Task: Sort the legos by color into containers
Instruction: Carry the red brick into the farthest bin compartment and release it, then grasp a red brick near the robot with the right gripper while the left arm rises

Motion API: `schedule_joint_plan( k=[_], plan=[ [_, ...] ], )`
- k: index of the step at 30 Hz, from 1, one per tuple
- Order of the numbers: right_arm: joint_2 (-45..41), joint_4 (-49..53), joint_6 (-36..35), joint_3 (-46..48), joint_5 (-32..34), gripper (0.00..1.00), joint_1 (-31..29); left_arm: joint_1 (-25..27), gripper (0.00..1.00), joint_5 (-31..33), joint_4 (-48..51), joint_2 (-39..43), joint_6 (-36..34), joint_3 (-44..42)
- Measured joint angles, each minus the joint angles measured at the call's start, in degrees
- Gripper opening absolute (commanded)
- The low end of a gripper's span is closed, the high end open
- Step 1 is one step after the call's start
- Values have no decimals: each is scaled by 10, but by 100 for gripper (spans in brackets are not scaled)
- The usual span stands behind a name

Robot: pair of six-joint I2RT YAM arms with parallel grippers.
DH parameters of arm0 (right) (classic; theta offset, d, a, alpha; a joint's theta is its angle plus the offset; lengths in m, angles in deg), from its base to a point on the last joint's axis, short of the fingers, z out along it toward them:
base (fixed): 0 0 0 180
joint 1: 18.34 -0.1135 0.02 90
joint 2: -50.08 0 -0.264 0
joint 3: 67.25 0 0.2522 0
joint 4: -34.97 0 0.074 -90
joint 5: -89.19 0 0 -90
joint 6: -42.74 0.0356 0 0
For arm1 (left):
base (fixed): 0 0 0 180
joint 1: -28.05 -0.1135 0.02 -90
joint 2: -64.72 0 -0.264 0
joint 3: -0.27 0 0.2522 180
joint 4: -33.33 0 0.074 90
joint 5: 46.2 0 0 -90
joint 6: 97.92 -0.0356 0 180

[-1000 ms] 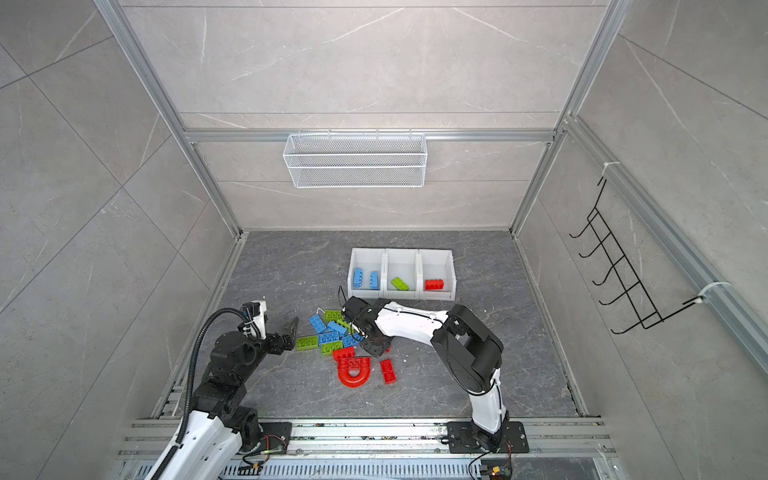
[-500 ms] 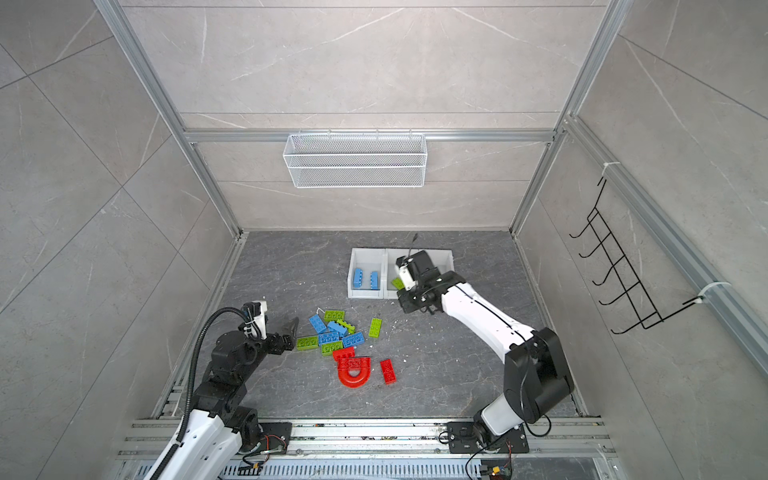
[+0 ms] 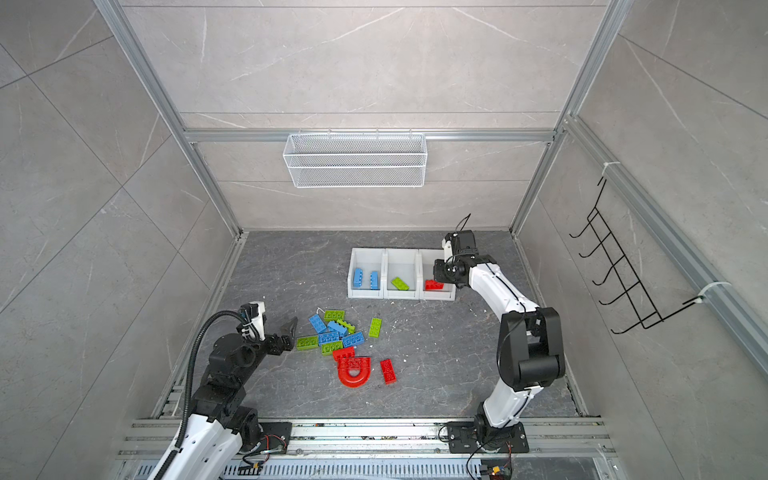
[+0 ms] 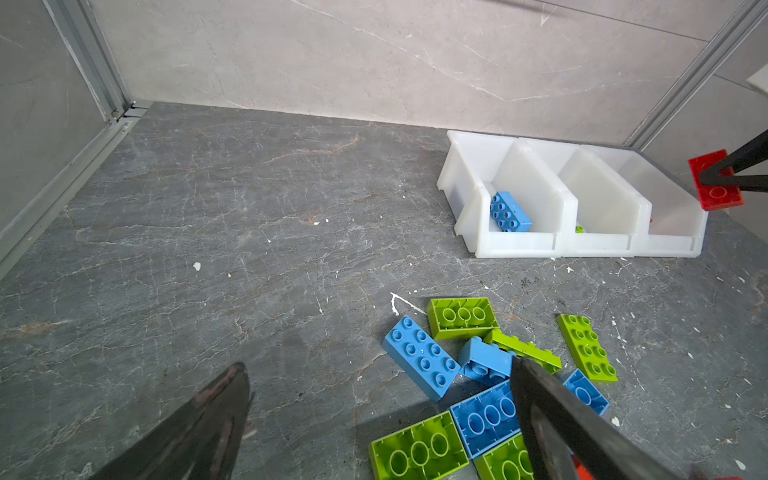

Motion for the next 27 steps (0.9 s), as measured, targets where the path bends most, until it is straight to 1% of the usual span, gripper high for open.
schedule_joint_plan(
  k=[3,8,12,13,17,19,23,25,27],
  plan=[
    [15,-26,5,0,3,15,0,0,100,14,1,-9,5,0],
    [53,-51,12,-13,2,17,2,0,100,56,2,-12,24,0],
    [89,-62,12,-33,2,27,3,0,100,89,7,-12,38,0],
    [95,-64,12,-37,1,30,3,0,100,96,9,-12,42,0],
    [103,-70,18,-39,-7,56,6,0,100,114,15,-15,50,0],
    [103,-72,19,-43,-14,62,8,0,100,119,16,-21,52,0],
    [101,-83,24,-47,-30,65,9,0,100,116,24,-31,61,3],
    [93,-83,26,-44,-41,65,9,0,100,93,36,-37,65,14],
    [65,-85,28,-26,-54,65,9,0,100,65,44,-50,71,40]
  ],
)
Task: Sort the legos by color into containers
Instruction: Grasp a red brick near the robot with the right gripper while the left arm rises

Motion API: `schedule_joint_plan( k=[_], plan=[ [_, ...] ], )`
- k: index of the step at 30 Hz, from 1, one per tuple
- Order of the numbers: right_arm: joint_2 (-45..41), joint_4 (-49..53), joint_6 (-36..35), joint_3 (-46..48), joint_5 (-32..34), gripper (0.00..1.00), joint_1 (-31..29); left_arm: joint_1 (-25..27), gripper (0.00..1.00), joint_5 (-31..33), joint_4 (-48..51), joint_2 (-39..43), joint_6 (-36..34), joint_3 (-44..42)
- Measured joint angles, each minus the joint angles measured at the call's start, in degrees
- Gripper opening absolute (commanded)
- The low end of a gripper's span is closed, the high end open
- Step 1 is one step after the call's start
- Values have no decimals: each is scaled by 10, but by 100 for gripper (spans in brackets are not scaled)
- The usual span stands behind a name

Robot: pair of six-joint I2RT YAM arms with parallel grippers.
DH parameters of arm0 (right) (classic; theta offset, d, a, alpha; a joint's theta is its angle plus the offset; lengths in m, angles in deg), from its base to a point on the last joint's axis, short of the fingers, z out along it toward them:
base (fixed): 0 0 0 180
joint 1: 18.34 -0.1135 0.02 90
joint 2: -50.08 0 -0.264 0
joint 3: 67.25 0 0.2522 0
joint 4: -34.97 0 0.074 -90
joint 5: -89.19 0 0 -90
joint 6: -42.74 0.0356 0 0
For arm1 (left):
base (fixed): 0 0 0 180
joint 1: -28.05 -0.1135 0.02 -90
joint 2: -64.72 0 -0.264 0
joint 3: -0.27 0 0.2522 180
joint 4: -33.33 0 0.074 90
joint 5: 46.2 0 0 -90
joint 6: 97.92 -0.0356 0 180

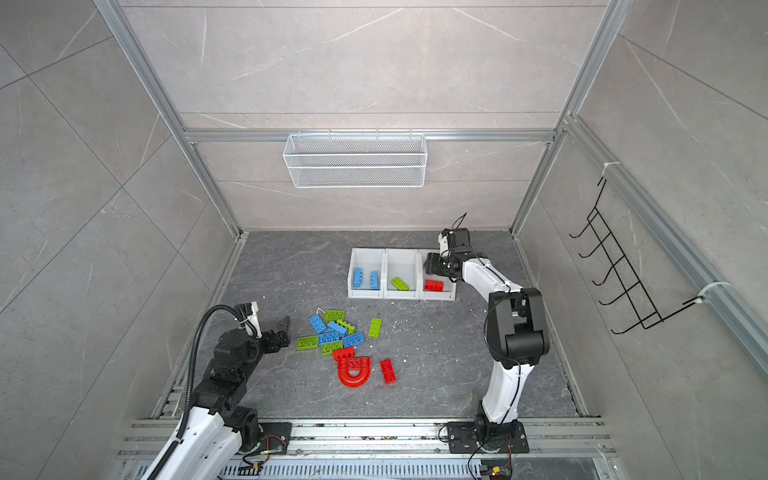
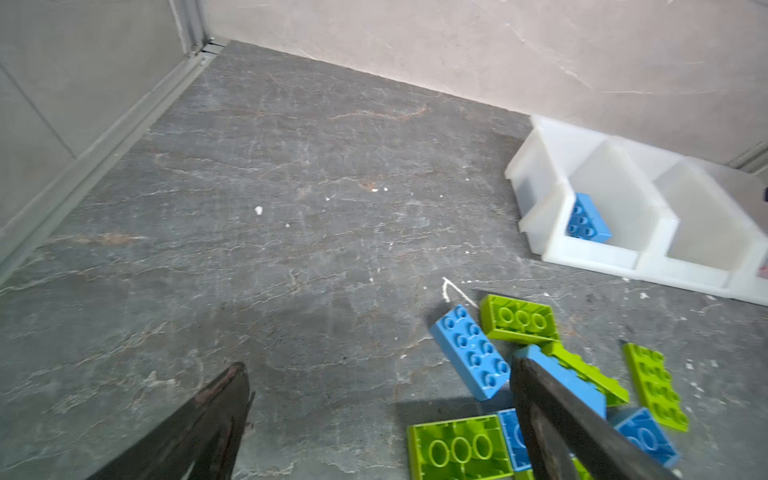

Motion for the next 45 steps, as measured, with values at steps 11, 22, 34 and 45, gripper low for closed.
schedule_joint_plan(
  k=[11,22,34,45],
  plan=[
    [-289,62,38,180,-37,65,-106,0,100,-197,12,-193,-21,280],
    [-378,152,147,332,-18,65,-299,7,99,-240,-16,-263,-56,292],
    [-286,162,194,344,20,67,-437,7,99,-246,-25,-317,-21,287],
    [-188,158,209,314,68,64,-480,7,99,-272,-16,-329,-14,291]
  ],
)
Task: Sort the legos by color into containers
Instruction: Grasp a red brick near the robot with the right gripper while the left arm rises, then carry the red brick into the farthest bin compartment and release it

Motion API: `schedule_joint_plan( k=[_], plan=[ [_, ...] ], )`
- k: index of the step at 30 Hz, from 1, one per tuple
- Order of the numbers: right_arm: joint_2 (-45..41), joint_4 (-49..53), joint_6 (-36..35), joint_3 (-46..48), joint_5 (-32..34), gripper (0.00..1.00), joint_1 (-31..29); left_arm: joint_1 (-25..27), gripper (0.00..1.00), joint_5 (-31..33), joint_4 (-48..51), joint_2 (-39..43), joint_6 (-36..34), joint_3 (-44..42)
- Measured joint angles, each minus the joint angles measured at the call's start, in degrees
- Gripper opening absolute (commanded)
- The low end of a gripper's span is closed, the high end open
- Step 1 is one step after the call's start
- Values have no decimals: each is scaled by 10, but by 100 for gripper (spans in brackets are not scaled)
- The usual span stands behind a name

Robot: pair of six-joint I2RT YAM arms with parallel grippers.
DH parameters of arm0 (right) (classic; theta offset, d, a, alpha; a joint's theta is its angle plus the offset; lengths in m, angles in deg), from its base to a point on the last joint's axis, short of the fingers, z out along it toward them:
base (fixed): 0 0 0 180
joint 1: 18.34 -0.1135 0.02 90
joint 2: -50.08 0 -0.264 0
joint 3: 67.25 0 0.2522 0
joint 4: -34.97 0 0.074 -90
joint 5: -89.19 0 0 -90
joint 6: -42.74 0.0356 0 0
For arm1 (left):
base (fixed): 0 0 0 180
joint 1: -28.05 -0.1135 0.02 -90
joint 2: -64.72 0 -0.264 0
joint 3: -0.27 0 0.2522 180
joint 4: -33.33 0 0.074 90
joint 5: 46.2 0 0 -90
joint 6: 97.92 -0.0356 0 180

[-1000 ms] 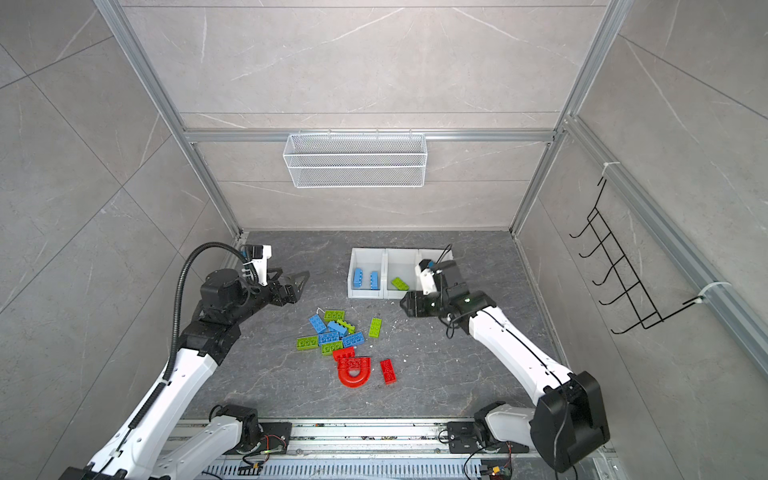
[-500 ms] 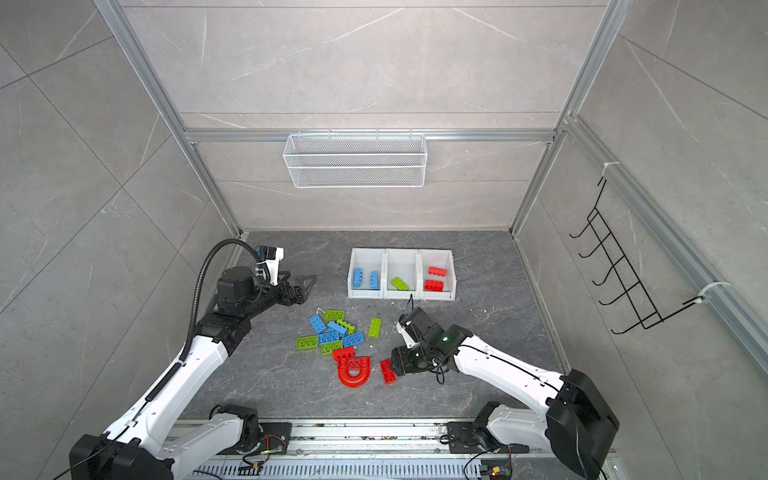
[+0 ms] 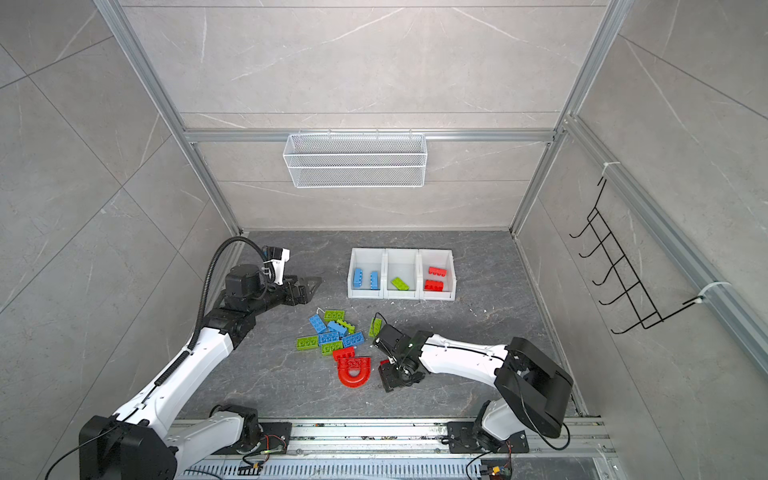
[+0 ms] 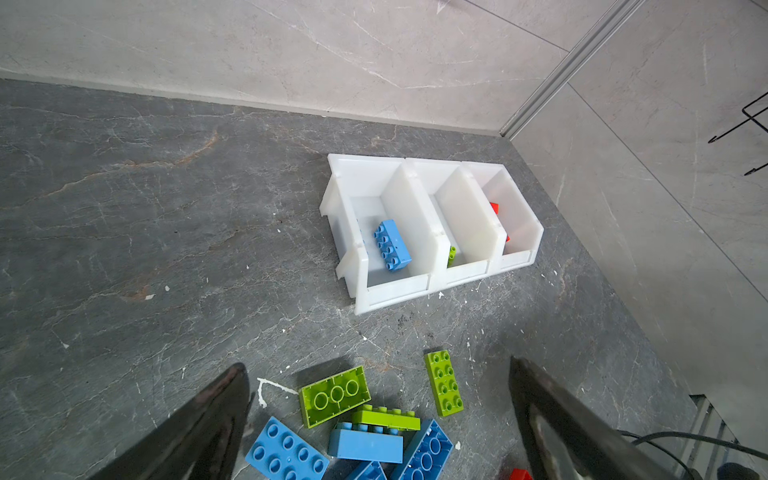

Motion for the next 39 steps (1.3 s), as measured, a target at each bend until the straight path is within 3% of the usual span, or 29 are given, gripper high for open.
schedule_joint_plan(
  k=[9,13,22,25,32,39],
  plan=[
    [38,0,-7,-37,28,53,0,0,99,-8,6,0,0,12],
    [46,3,-17,-38,34,38,0,-1,99,-8,5,2,0,17],
    [35,22,-42,-56,35,24,14,-3,100,-5,17,3,-9,20],
    [11,33,-65,-71,17,24,66,-3,100,-5,18,5,-10,20],
    [-26,49,-150,-170,-25,24,257,-5,100,-4,31,7,-12,25],
    [49,45,-212,-296,-66,23,417,-9,100,-6,26,22,-11,26]
  ],
)
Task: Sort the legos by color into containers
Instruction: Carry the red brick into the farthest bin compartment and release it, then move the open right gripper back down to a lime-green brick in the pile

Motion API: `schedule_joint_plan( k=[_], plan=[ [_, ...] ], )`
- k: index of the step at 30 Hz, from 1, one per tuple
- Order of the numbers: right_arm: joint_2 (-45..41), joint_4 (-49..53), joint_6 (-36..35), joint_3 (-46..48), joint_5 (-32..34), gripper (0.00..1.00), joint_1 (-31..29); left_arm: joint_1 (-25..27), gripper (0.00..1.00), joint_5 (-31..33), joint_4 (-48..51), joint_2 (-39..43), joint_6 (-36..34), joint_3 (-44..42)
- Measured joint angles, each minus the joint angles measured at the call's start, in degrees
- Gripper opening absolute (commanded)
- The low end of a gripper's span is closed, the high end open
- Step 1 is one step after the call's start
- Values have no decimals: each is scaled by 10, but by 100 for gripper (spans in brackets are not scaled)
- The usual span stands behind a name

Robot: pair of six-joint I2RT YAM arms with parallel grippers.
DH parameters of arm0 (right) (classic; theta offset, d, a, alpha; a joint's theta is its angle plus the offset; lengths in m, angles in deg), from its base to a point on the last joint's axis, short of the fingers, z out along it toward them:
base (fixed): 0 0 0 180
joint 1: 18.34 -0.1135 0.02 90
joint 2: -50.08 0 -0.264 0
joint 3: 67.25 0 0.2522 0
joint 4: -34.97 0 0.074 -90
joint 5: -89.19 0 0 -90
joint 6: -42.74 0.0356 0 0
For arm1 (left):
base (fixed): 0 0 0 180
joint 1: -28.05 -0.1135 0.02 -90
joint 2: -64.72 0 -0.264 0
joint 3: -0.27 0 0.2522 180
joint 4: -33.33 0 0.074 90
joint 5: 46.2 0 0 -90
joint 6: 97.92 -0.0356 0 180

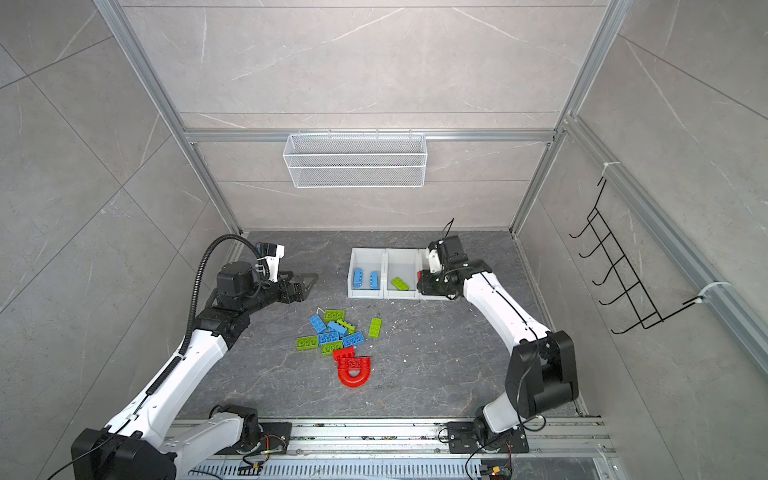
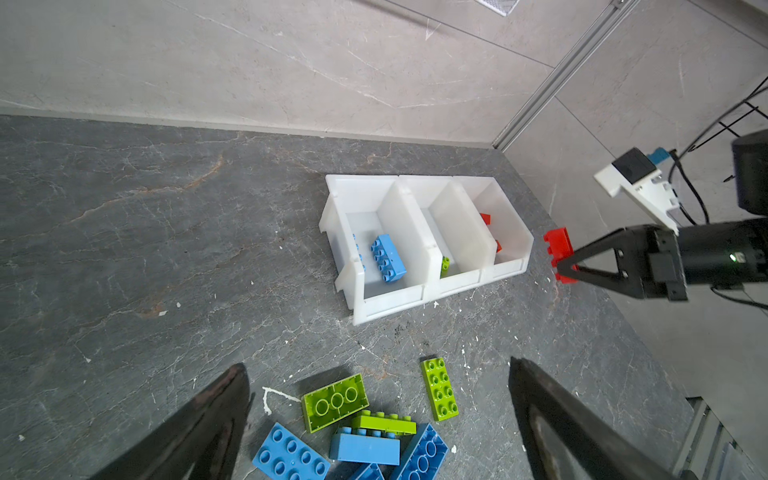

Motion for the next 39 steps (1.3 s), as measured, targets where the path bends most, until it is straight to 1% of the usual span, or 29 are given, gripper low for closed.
schedule_joint_plan(
  k=[3,5,10,14,17,19,23,26,30,34,36,38,39],
  plan=[
    [60,-5,-4,-38,-8,23,43,0,100,-1,1,0,0,0],
    [98,-9,-4,-59,-10,23,58,-1,100,-2,3,0,0,0],
    [157,-25,1,-79,-14,24,63,-14,100,-3,3,6,1,1],
    [183,-30,1,-106,-14,27,62,-33,100,-13,-3,12,9,1],
    [194,-33,2,-126,-14,32,62,-55,100,-31,-15,12,25,1],
    [203,-33,3,-139,-14,41,62,-67,100,-43,-27,12,36,1],
    [213,-29,0,-158,-7,54,62,-74,100,-59,-45,11,48,0],
    [212,-26,-2,-163,5,63,62,-74,100,-67,-50,6,50,0],
    [206,-22,-2,-162,16,64,62,-74,100,-75,-54,0,52,0],
    [143,-25,5,-125,16,64,54,-74,100,-76,-59,-1,52,-3],
    [88,-31,17,-88,21,64,30,-73,100,-77,-59,-1,52,-4],
    [42,-38,30,-54,30,64,-11,-73,100,-78,-61,-2,52,-4],
    [22,-42,36,-37,34,64,-41,-74,100,-78,-62,-2,52,-4]
  ],
)
